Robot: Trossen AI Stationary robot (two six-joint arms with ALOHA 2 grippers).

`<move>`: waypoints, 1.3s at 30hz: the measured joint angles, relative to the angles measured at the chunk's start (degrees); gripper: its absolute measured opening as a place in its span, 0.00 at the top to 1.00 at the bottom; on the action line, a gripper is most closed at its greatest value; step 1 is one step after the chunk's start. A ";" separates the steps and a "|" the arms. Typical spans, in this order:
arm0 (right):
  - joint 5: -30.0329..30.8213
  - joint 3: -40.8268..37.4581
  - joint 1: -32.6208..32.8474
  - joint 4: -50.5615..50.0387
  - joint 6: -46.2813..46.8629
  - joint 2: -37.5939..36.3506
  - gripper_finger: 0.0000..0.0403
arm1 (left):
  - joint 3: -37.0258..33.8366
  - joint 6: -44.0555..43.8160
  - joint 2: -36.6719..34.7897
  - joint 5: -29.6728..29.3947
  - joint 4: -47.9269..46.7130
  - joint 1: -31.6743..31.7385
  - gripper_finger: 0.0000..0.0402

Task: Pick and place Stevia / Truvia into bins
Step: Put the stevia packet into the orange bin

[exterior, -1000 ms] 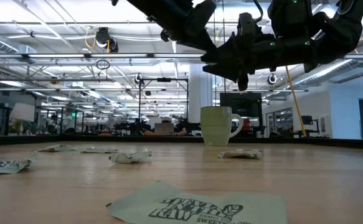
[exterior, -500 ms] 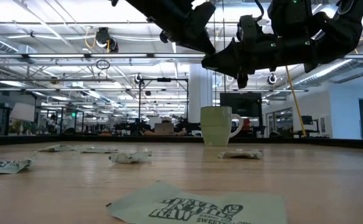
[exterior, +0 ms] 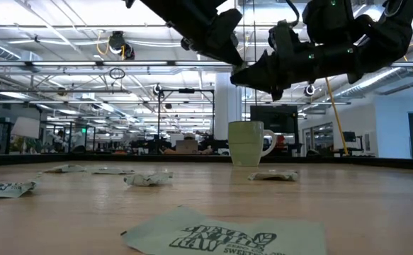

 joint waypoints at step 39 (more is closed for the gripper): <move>-19.17 4.88 49.38 -95.50 94.15 -34.59 0.99 | 0.00 4.50 -0.02 -9.99 -6.31 4.57 0.48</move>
